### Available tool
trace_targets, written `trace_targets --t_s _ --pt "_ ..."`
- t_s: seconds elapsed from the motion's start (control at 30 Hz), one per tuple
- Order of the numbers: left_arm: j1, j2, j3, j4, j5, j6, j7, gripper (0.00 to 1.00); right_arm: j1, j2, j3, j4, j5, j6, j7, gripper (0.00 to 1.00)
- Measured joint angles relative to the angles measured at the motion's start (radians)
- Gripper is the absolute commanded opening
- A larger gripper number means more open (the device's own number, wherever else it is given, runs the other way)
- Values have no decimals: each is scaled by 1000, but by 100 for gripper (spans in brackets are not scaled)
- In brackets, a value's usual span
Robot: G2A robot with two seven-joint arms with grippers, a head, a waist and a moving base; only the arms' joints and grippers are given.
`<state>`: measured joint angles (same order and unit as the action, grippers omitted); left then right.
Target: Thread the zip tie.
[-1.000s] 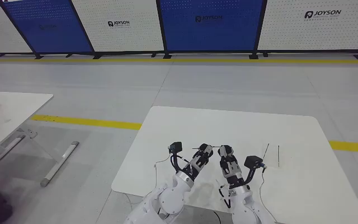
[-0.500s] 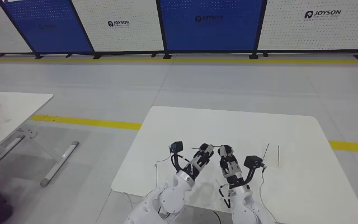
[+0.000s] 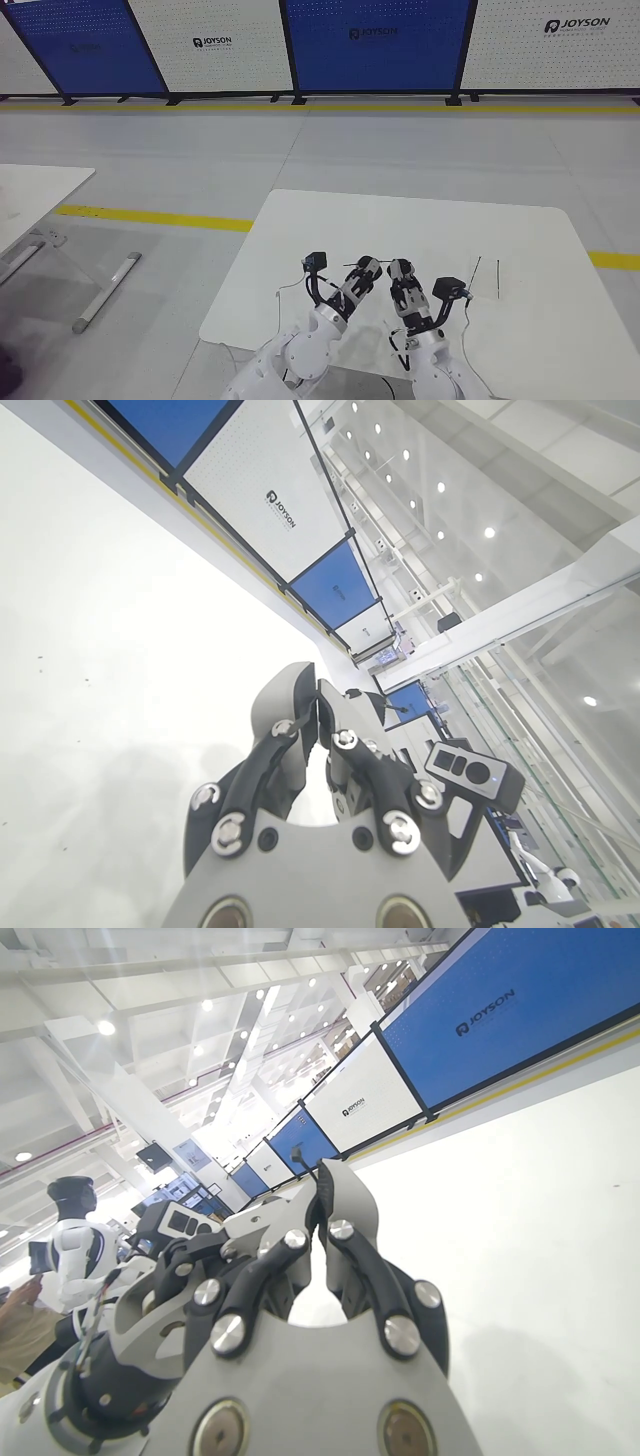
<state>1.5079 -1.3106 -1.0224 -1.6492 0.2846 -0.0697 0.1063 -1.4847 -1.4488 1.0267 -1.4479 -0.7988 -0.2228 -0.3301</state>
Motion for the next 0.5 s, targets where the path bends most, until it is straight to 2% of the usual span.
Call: trace_targets --t_s 0.13,0.27,0.5 --pt "3 1 -1 -2 1 -10 -11 0 5 -1 -1 7 22 -28 19 0" --pt "6 2 -4 -5 -1 -17 -20 0 6 1 12 7 91 -75 65 0" --pt "19 6 -17 -16 -15 -38 -38 0 0 6 37 3 187 -116 134 0"
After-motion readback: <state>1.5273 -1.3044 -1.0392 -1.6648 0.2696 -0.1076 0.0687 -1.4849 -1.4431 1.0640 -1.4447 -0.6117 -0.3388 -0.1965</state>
